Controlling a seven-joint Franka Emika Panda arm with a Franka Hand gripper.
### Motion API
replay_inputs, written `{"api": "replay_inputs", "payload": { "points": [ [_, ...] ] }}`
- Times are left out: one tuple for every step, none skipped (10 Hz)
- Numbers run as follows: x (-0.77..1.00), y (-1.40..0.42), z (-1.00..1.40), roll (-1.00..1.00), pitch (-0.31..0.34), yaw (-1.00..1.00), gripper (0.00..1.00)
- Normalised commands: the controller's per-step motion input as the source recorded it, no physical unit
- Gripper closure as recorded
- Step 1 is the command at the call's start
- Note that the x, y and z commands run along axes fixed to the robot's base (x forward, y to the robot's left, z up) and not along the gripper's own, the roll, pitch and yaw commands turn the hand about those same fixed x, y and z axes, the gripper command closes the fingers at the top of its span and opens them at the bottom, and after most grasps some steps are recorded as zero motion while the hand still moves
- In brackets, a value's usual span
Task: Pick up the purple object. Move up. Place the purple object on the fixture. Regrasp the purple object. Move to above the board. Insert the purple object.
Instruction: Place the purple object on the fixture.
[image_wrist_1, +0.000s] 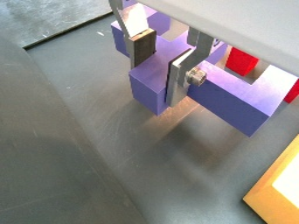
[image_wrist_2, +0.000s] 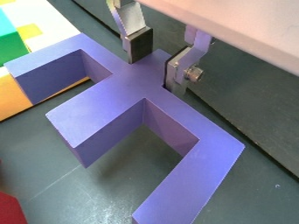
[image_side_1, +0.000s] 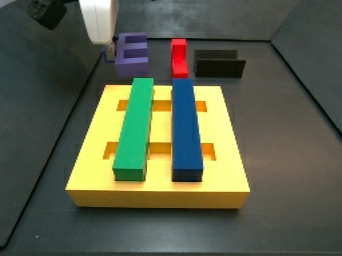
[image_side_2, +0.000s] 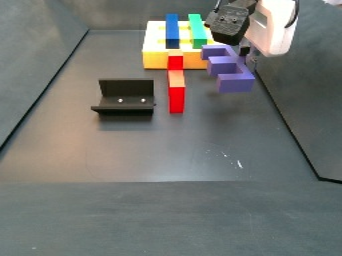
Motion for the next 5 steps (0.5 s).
{"api": "replay_inputs", "payload": {
  "points": [
    [0.00, 0.07, 0.51, -0.22, 0.000, 0.00, 1.00],
    [0.00, 0.04, 0.61, -0.13, -0.003, 0.00, 1.00],
    [0.00, 0.08, 0.66, -0.21, -0.014, 0.00, 1.00],
    [0.00, 0.10, 0.68, -0.27, -0.009, 0.00, 1.00],
    [0.27, 0.08, 0.71, -0.28, 0.000, 0.00, 1.00]
  ]
}}
